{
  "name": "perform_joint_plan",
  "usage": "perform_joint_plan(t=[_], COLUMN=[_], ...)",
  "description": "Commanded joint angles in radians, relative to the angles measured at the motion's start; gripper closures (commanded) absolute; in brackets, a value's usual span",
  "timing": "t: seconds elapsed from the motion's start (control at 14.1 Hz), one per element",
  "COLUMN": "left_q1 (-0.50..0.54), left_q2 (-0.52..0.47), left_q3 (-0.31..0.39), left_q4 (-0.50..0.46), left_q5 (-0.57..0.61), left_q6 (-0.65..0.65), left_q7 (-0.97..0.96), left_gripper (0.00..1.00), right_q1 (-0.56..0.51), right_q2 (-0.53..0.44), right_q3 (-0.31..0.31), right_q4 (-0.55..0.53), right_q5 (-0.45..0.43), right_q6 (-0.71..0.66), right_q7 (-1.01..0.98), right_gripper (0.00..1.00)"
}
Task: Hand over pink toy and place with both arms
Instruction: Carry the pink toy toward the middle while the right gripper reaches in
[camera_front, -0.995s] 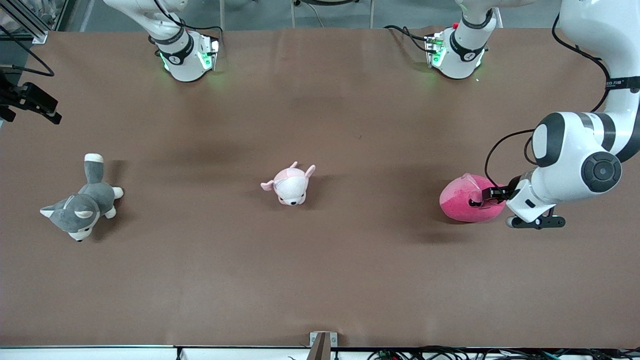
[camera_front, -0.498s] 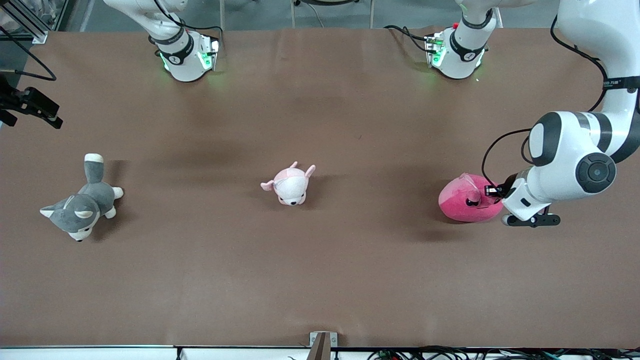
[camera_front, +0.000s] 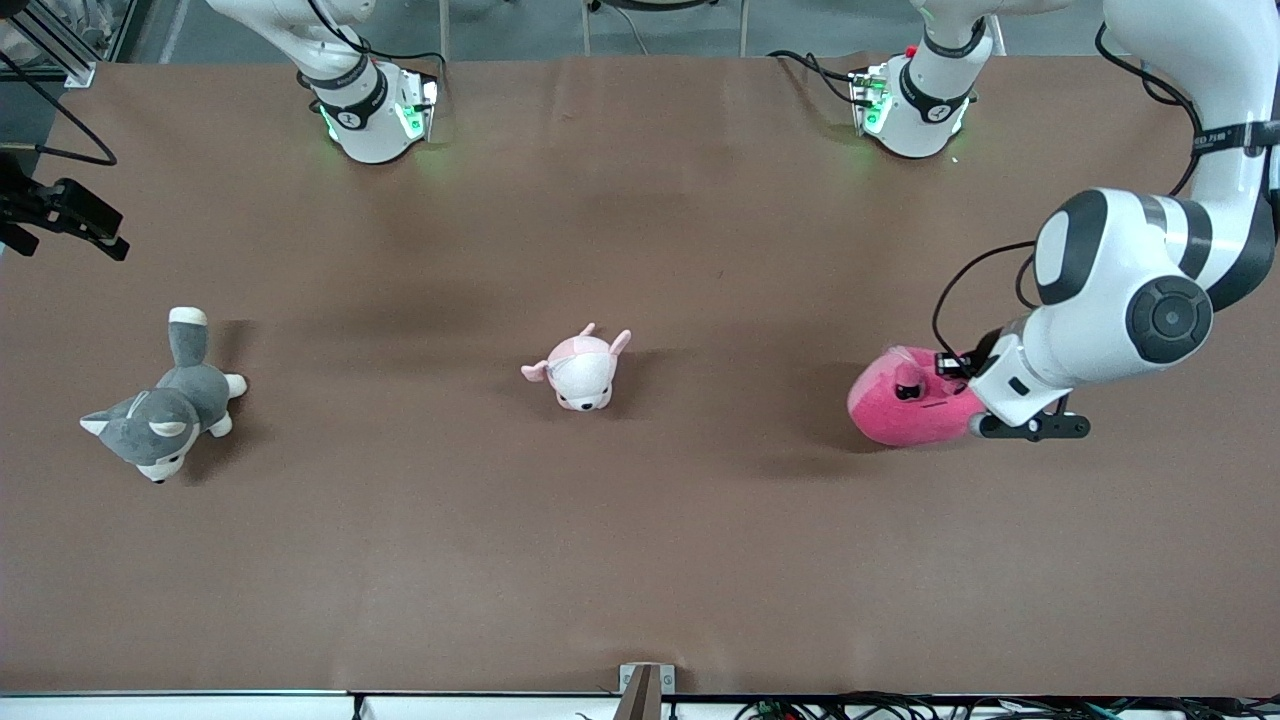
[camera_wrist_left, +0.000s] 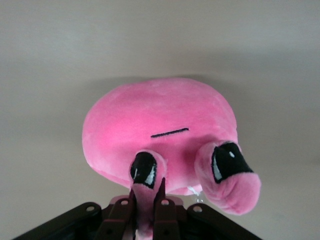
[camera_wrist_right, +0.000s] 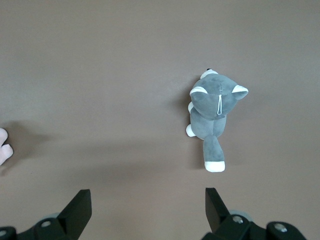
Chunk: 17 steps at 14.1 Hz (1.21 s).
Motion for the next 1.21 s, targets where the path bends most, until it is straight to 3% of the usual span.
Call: perform_joint_plan(t=[0.0, 0.28, 0.43, 0.71, 1.0, 1.07, 1.14], left_q1=[-0.006, -0.014, -0.064, -0.196, -0.319, -0.343, -0.380], left_q2=[-0.008, 0.011, 0.035, 0.074, 0.110, 0.123, 0.138], left_q3=[-0.056, -0.213, -0.256, -0.257, -0.259, -0.264, -0.264], left_q4=[0.088, 0.202, 0.263, 0.377, 0.434, 0.434, 0.440], left_q5=[-0.088, -0.152, -0.166, -0.166, -0.182, -0.189, -0.208], left_q6=[-0.062, -0.062, -0.056, -0.017, 0.127, 0.195, 0.262], left_q7=[-0.056, -0.226, -0.352, -0.542, -0.751, -0.792, -0.838], left_gripper=[1.00, 1.00, 1.00, 1.00, 1.00, 1.00, 1.00], right_q1=[0.007, 0.007, -0.001, -0.028, -0.024, -0.021, -0.016], right_q2=[-0.010, -0.006, -0.006, 0.011, 0.056, 0.065, 0.076], right_q3=[-0.003, -0.003, -0.006, -0.013, -0.013, -0.013, -0.011], right_q4=[0.007, 0.027, 0.027, 0.027, 0.027, 0.027, 0.028], right_q5=[-0.011, -0.007, 0.045, 0.260, 0.473, 0.513, 0.553], right_q6=[0.012, 0.012, 0.000, -0.039, -0.039, -0.040, -0.039], right_q7=[-0.004, 0.002, 0.005, 0.005, 0.010, 0.011, 0.016], right_gripper=[0.00, 0.00, 0.00, 0.02, 0.21, 0.23, 0.31])
